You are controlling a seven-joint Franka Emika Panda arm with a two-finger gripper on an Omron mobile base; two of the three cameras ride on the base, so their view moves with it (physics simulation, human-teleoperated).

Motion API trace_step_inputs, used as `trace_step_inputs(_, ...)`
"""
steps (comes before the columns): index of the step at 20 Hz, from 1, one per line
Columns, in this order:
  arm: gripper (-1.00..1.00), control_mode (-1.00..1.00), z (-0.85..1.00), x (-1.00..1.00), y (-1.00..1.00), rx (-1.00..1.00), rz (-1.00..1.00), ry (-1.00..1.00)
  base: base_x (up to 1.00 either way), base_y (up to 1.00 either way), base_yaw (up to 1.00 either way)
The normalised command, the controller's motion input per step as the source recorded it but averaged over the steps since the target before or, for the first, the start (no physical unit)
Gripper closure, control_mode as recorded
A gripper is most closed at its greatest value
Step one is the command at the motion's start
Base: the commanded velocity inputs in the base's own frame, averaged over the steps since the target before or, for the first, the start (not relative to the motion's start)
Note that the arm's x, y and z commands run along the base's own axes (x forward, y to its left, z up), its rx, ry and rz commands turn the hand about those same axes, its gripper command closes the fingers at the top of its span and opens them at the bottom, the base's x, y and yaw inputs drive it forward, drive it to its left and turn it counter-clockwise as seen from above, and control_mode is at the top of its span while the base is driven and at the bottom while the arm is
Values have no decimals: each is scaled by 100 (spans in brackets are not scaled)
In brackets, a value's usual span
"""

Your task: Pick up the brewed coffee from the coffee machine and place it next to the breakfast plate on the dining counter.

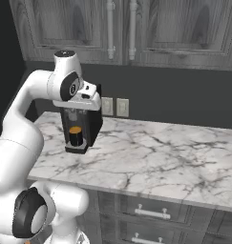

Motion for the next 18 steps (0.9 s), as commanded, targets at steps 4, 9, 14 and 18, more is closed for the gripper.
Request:
trace_step_inputs(4, -100, -100, -10, -8, 0, 1, 4, -10, 0, 0, 0)
trace_step_inputs(9, -100, -100, -20, -15, 1, 7, 11, -28, 0, 0, 0)
trace_step_inputs(14, -100, -100, -33, -17, 16, 6, 15, -20, 0, 0, 0)
trace_step_inputs(18, -100, -100, -27, -8, 11, 5, 25, -7, 0, 0, 0)
